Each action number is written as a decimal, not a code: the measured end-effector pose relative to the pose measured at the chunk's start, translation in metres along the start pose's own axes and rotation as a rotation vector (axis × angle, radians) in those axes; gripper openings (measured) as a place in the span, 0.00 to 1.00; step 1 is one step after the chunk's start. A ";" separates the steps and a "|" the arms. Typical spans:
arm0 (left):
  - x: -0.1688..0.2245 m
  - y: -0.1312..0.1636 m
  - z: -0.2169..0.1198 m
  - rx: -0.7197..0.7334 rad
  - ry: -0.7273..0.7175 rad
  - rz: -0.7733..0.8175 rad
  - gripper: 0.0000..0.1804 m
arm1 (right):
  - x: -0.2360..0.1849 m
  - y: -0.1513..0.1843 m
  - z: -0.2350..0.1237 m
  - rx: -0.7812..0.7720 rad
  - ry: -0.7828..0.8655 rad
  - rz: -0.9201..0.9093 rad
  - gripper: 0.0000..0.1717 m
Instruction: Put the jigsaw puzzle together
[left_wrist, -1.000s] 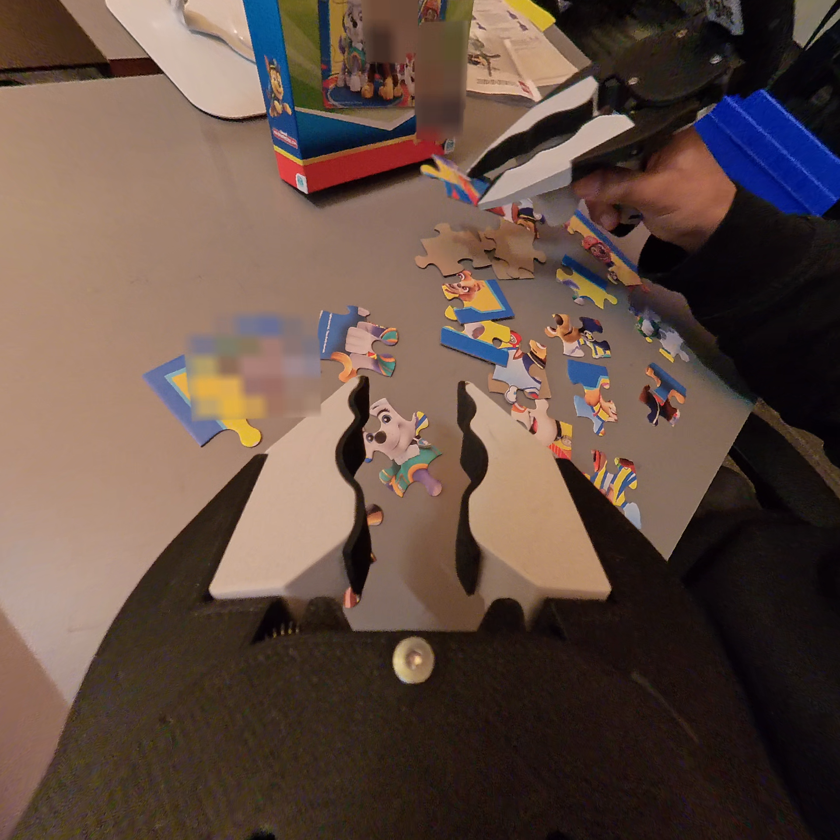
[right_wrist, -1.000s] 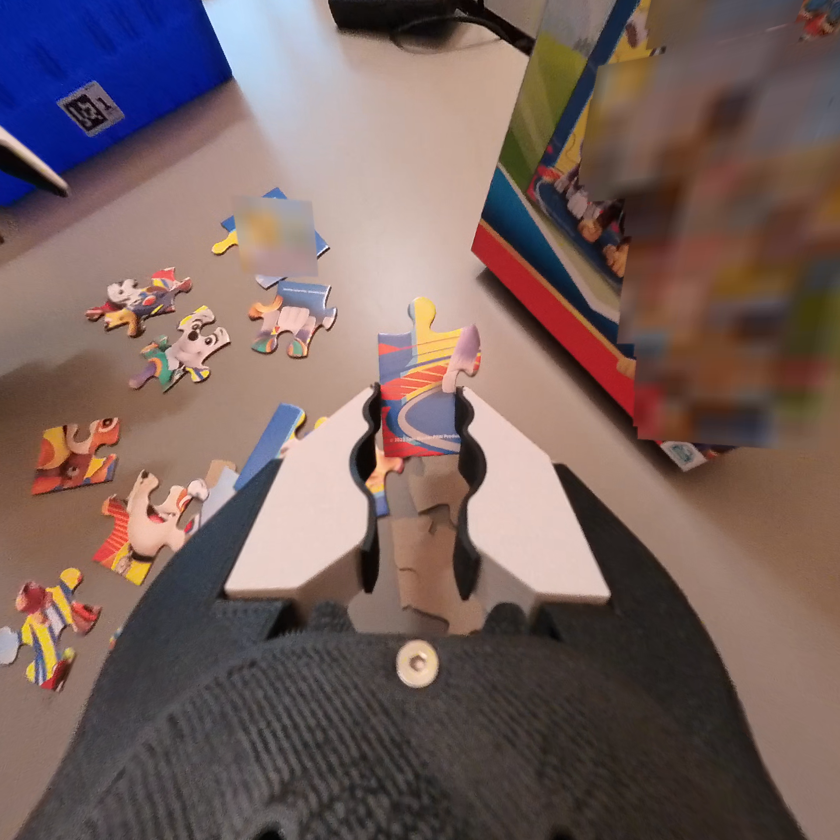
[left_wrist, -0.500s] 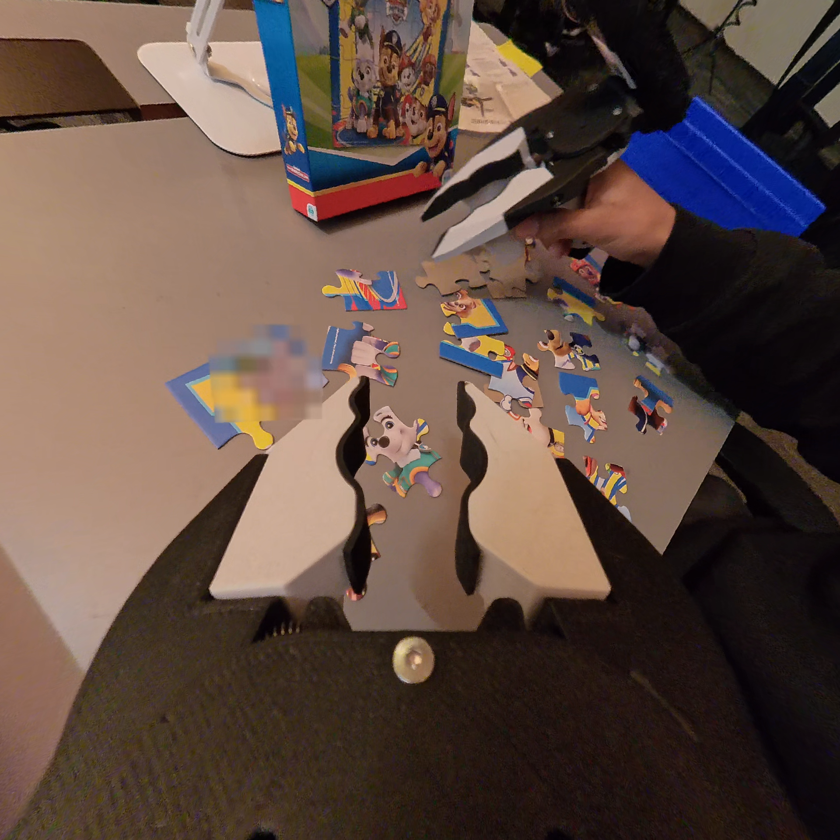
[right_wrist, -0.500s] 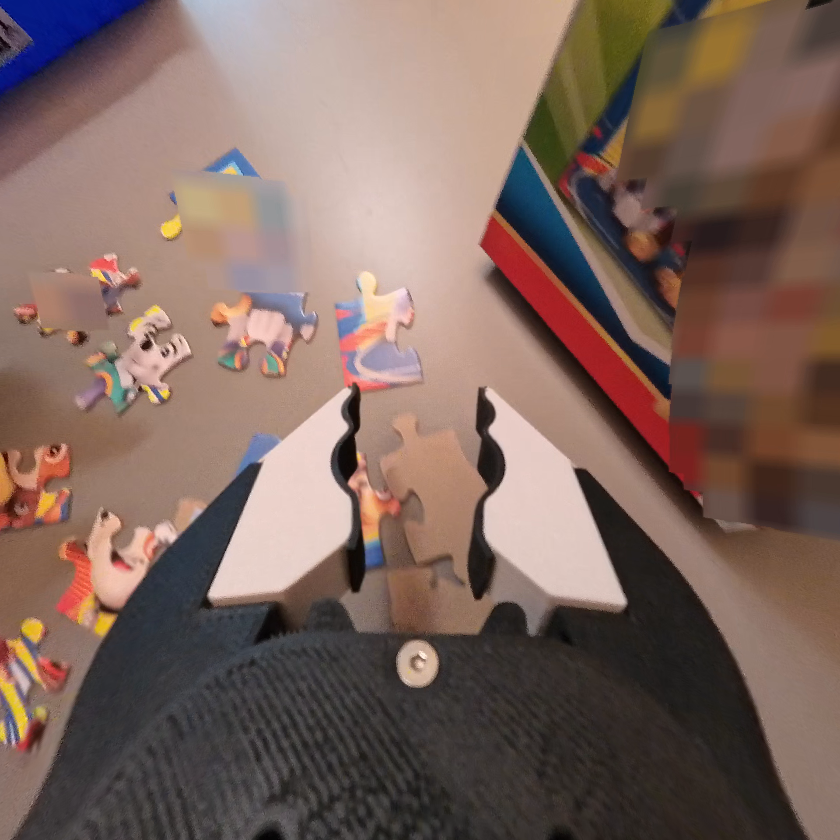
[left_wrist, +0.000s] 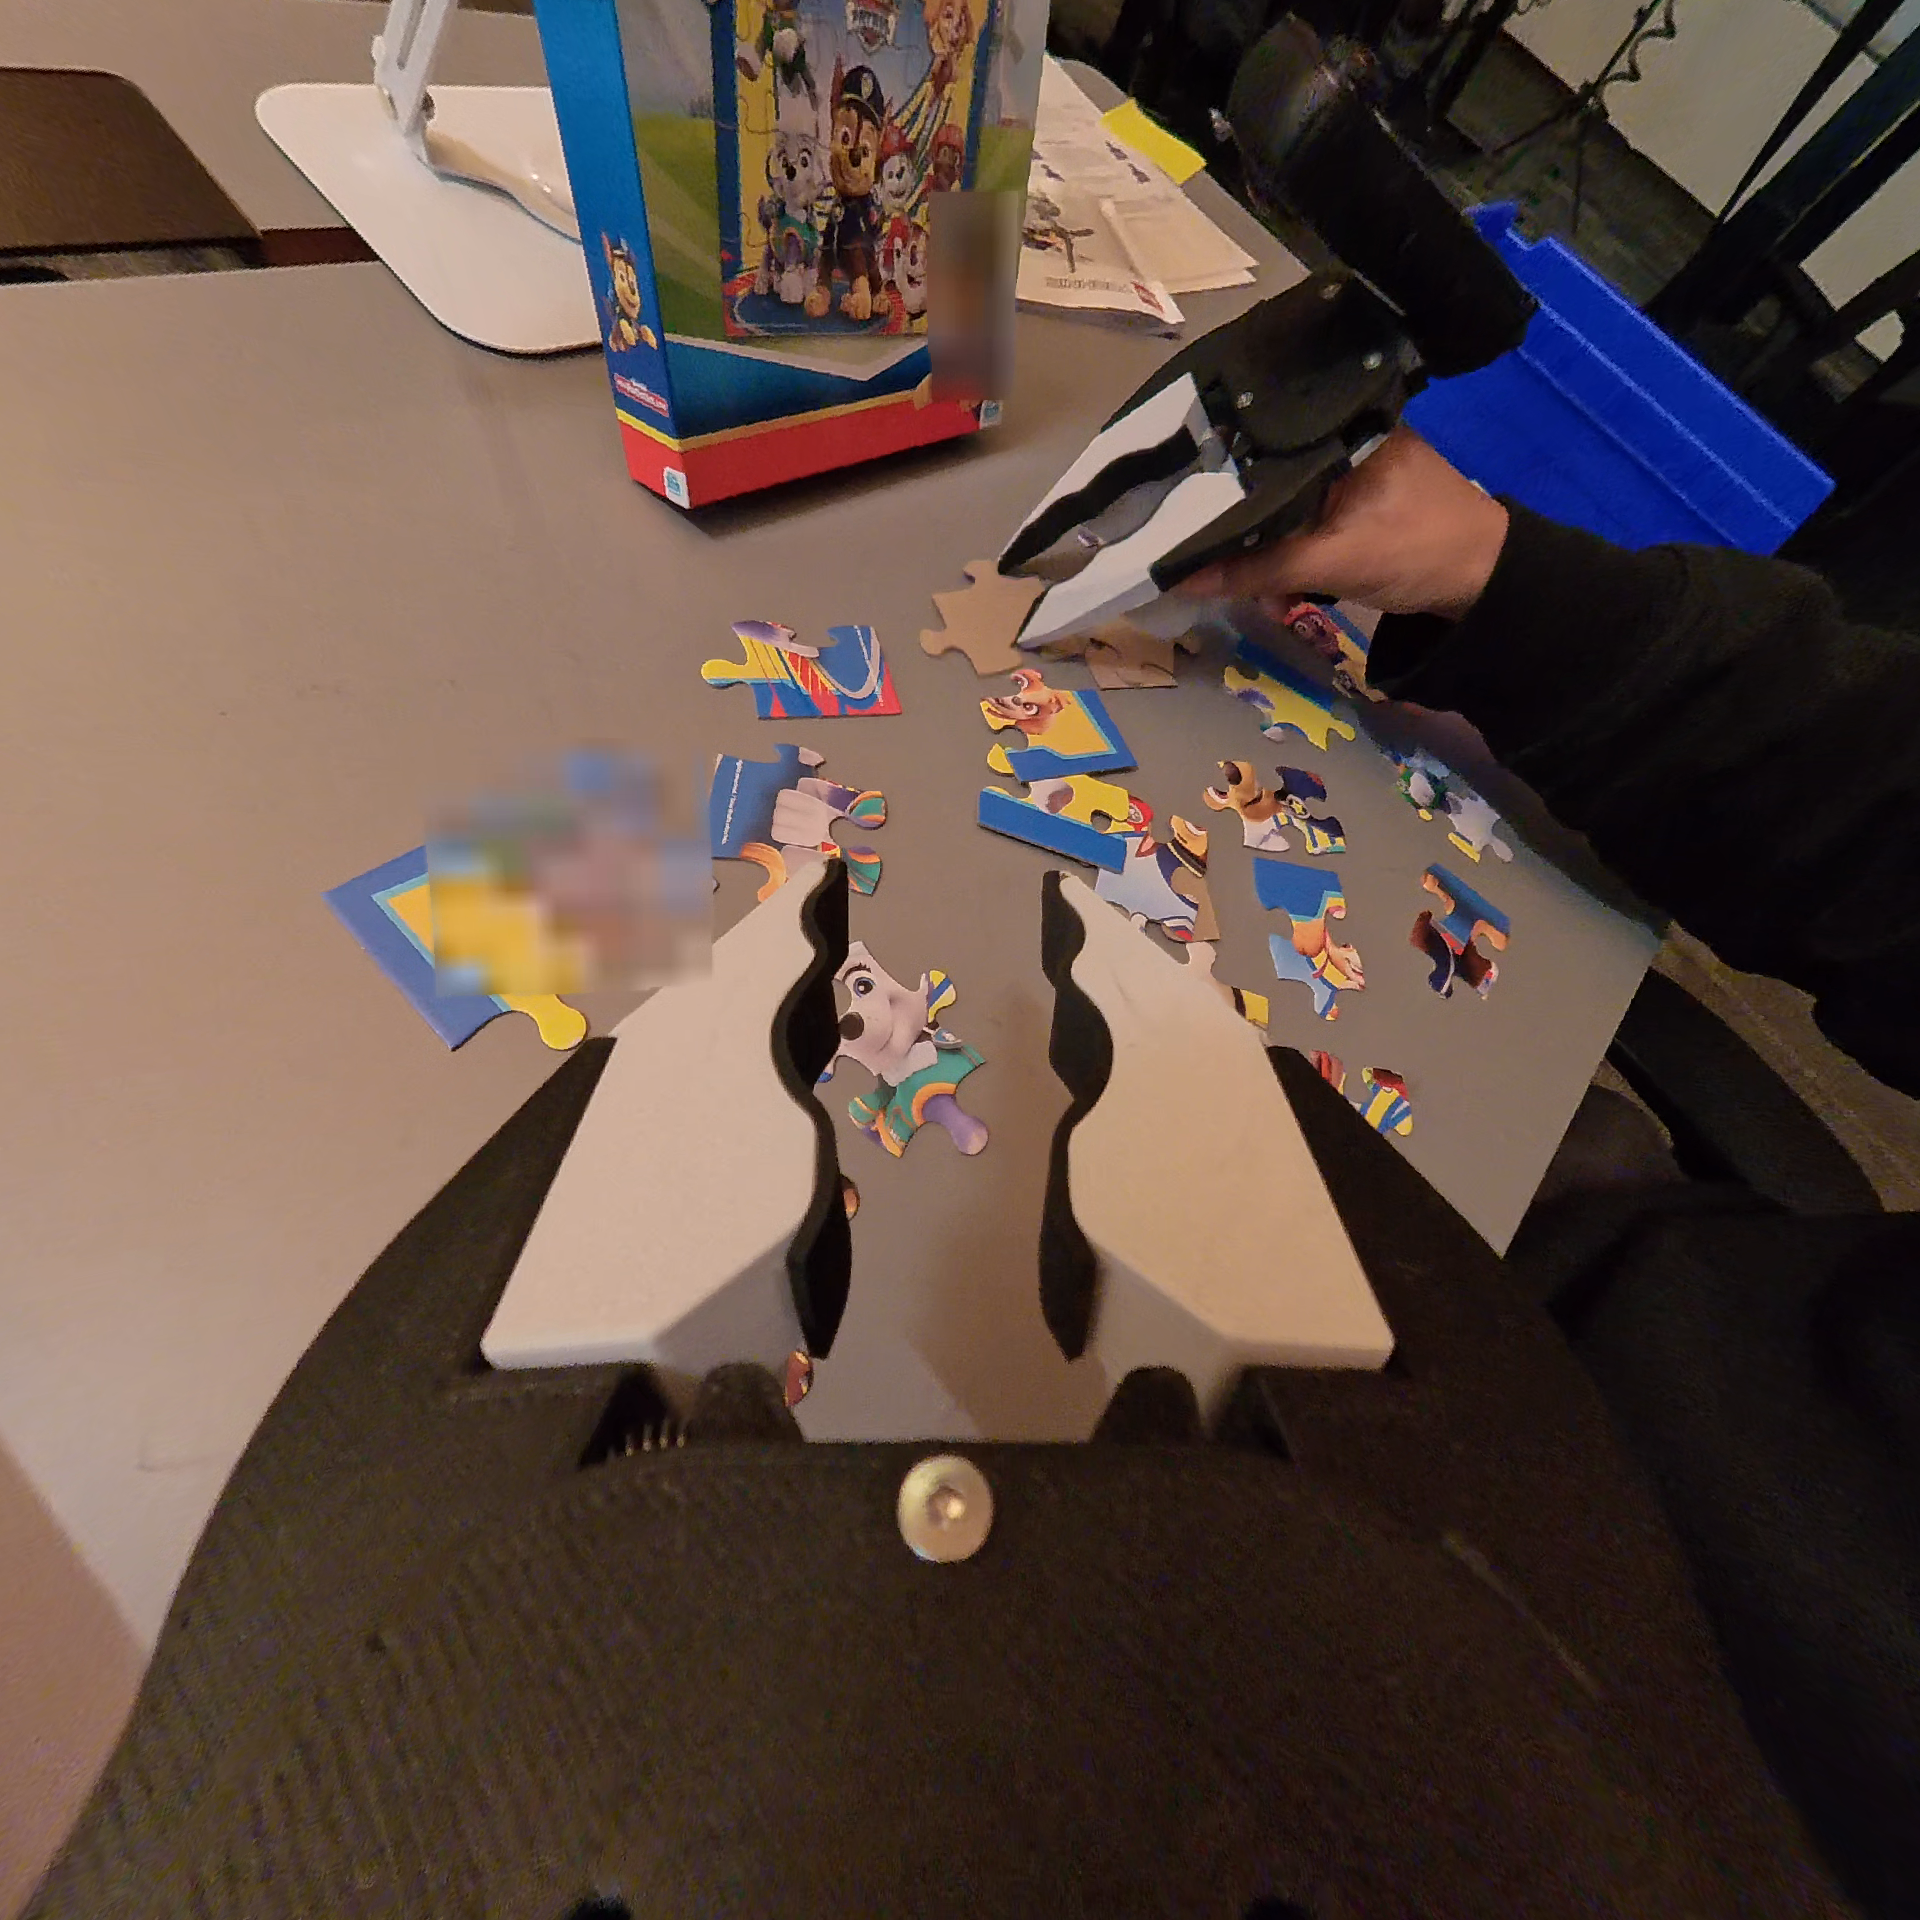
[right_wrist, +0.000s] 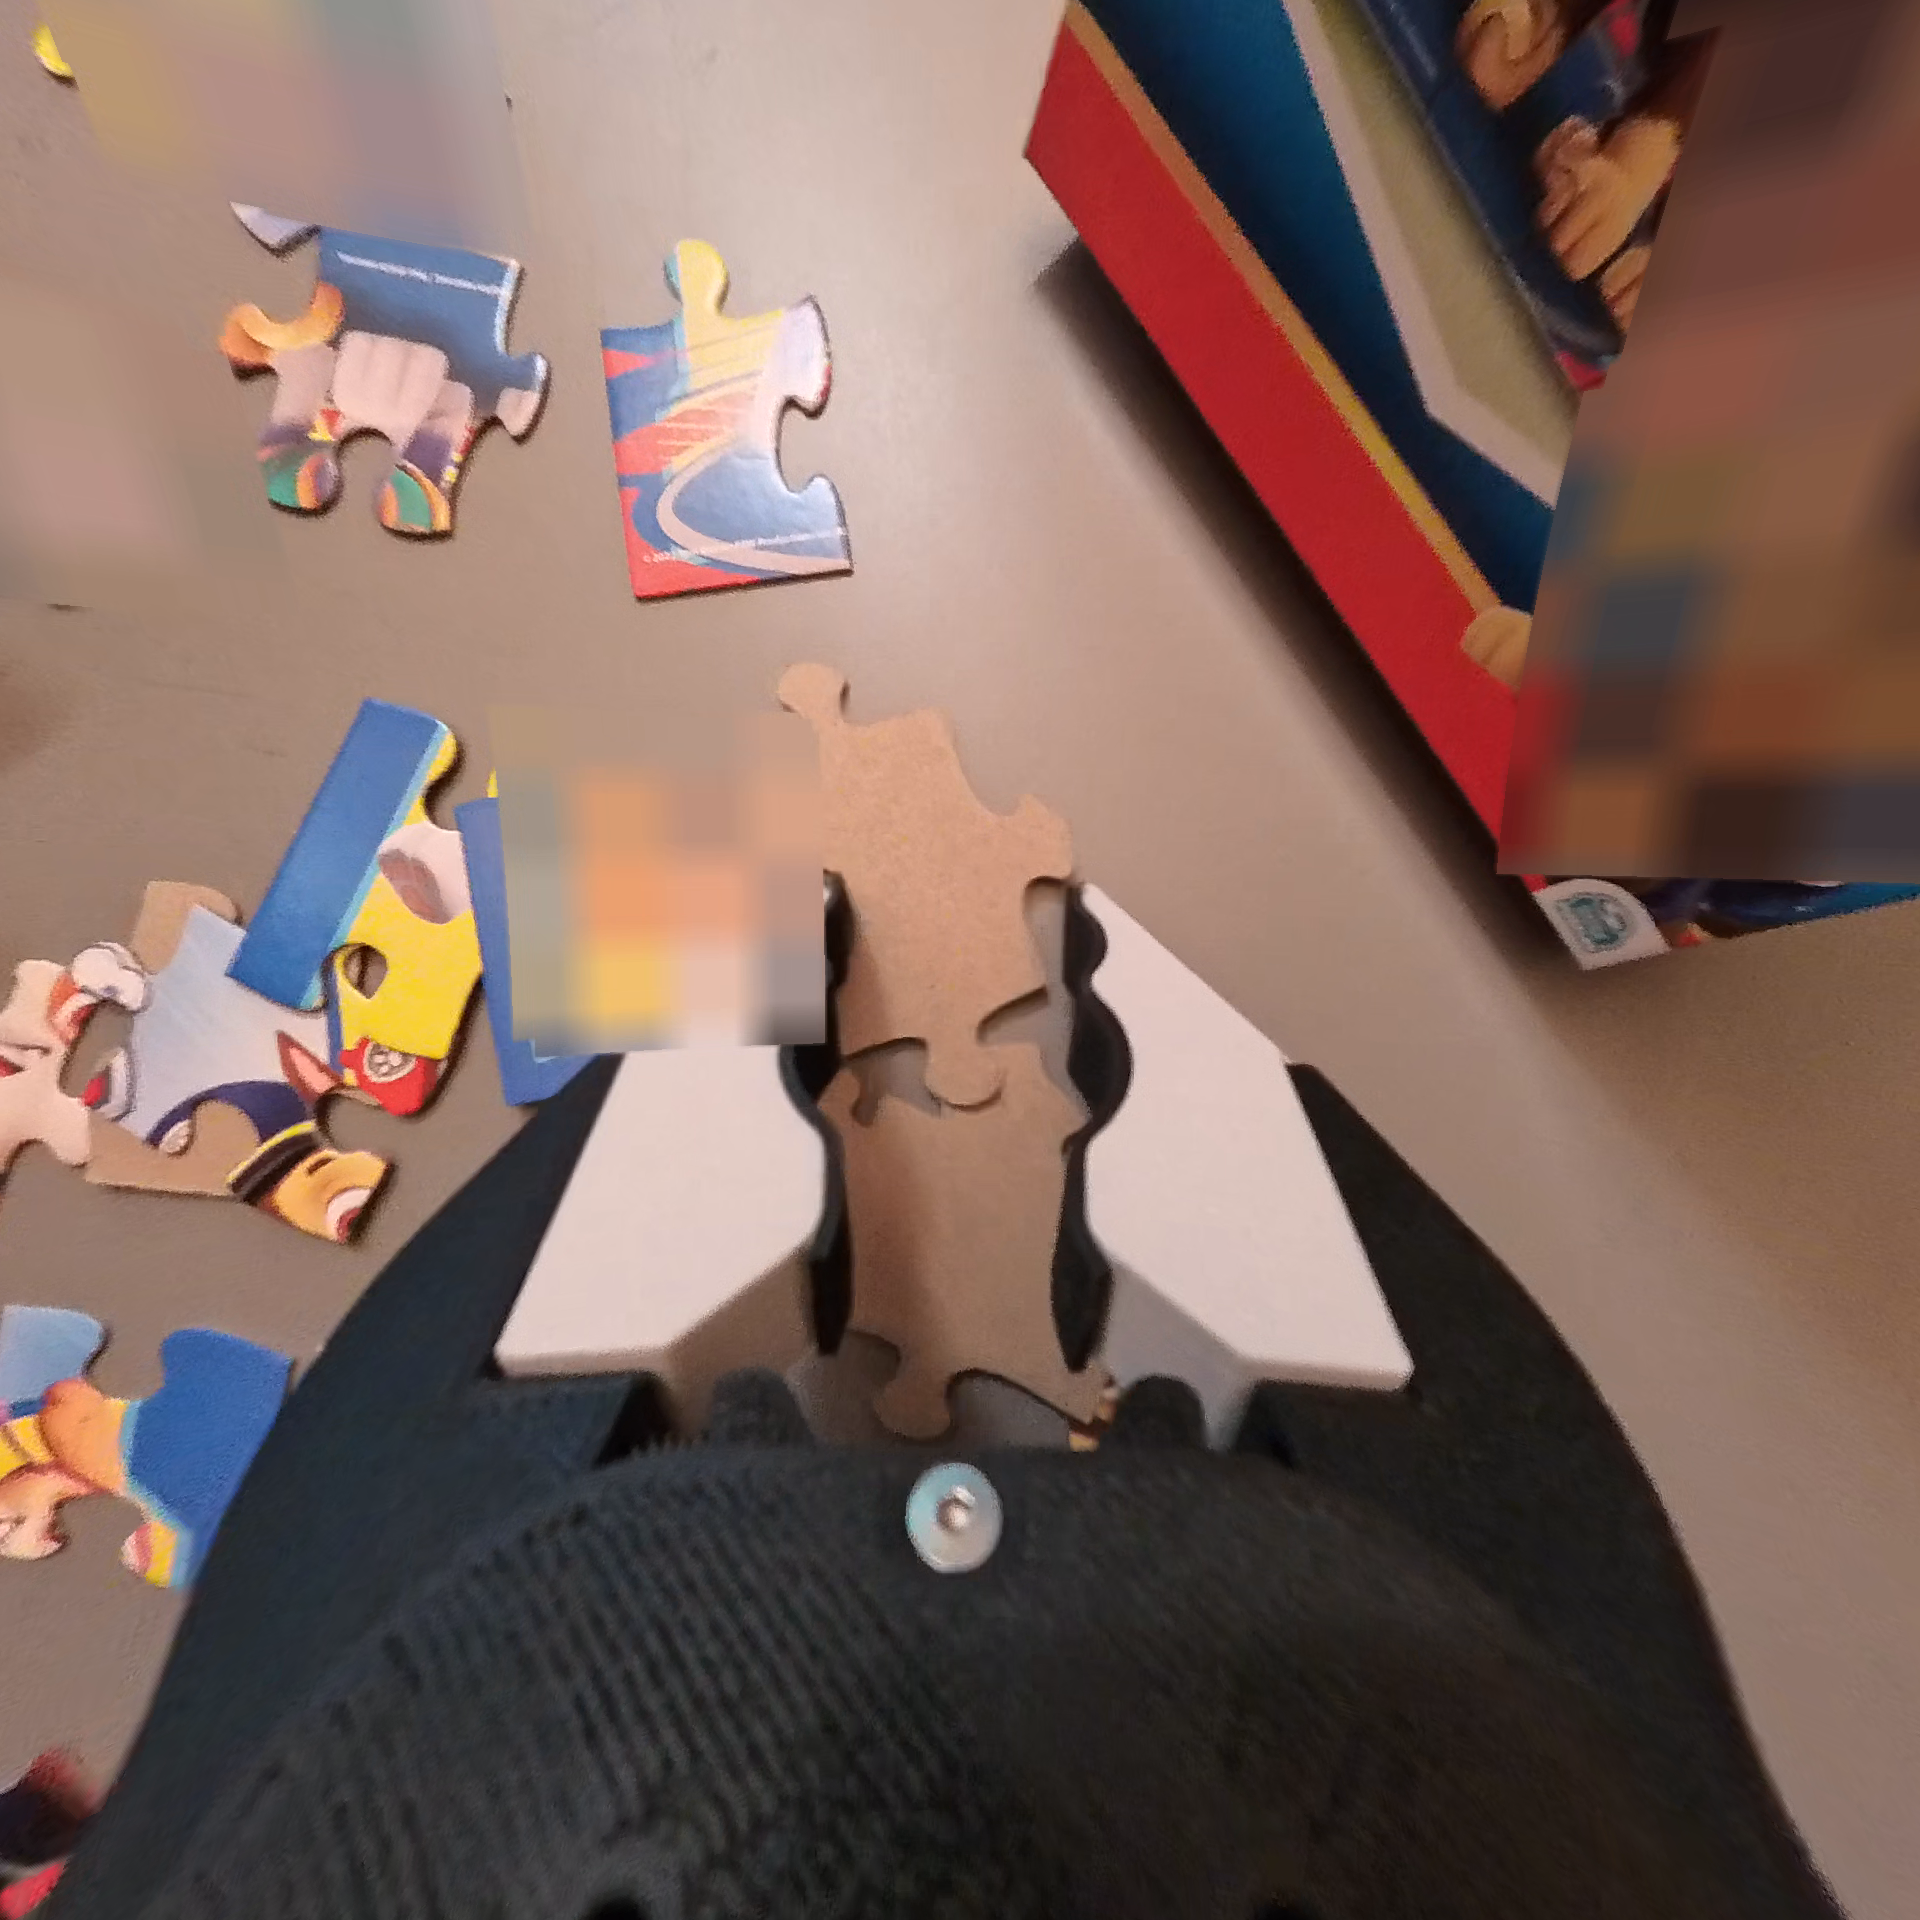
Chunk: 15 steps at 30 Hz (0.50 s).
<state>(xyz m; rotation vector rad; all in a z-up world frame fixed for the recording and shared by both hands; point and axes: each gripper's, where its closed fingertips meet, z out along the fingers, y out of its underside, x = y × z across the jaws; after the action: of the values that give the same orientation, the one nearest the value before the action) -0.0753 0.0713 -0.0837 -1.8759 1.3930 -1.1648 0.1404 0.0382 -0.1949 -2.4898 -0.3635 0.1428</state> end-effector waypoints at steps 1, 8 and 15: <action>-0.001 0.000 0.000 -0.001 0.000 -0.002 0.19 | 0.001 0.000 0.000 -0.010 0.020 -0.010 0.20; -0.001 0.000 0.002 0.009 0.017 -0.006 0.19 | -0.004 -0.017 -0.014 0.089 0.035 -0.019 0.18; 0.035 -0.020 0.004 0.148 0.209 0.073 0.23 | -0.124 -0.096 -0.105 0.474 -0.842 0.359 0.18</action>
<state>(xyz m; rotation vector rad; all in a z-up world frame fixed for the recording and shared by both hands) -0.0584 0.0447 -0.0587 -1.6263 1.4289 -1.4190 0.0192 0.0179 -0.0510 -1.8870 -0.1733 1.2795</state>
